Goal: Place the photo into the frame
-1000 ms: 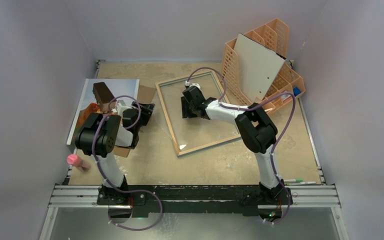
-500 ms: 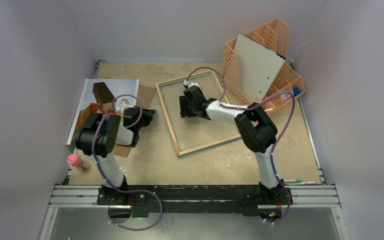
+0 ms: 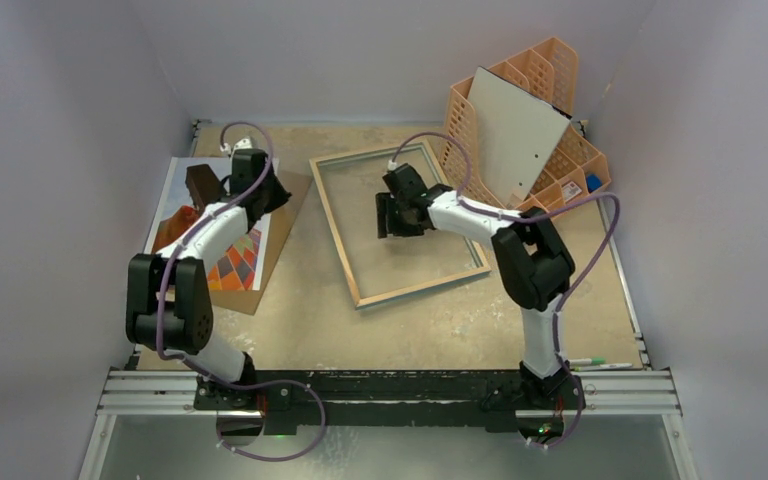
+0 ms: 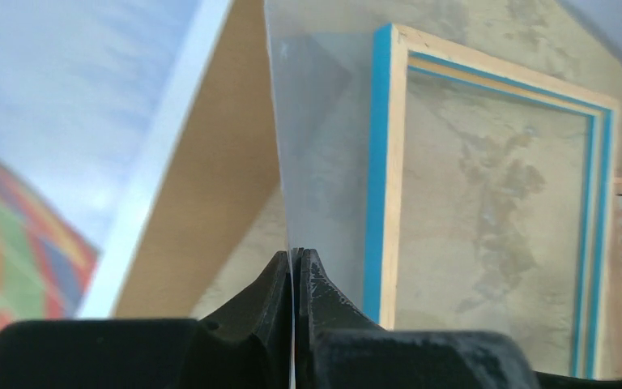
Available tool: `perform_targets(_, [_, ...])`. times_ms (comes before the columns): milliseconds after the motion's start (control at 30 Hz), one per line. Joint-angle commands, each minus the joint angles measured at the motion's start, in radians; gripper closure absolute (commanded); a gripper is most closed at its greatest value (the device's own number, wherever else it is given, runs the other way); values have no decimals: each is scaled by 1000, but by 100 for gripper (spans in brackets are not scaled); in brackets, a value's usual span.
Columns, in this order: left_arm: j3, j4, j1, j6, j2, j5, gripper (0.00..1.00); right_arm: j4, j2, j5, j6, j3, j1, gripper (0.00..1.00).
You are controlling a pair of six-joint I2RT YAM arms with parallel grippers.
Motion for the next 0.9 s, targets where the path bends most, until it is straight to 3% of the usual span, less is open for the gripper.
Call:
perform_targets(0, [147,-363,33,206,-35,-109,100,-82,-138,73,15,-31,-67,36])
perform_targets(333, [368,-635,56,353,6,-197,100,-99,-246,142,-50,-148,-173,35])
perform_targets(467, [476,-734,68,385,7,-215,100,-131,-269,270,-48,-205,-194,35])
perform_targets(667, [648,-851,75,407,-8,-238,100,-149,-302,478,-54,-259,-213,29])
perform_targets(867, [769,-931,75,422,-14,-242,100,-144,-288,497,-67,-248,-227,23])
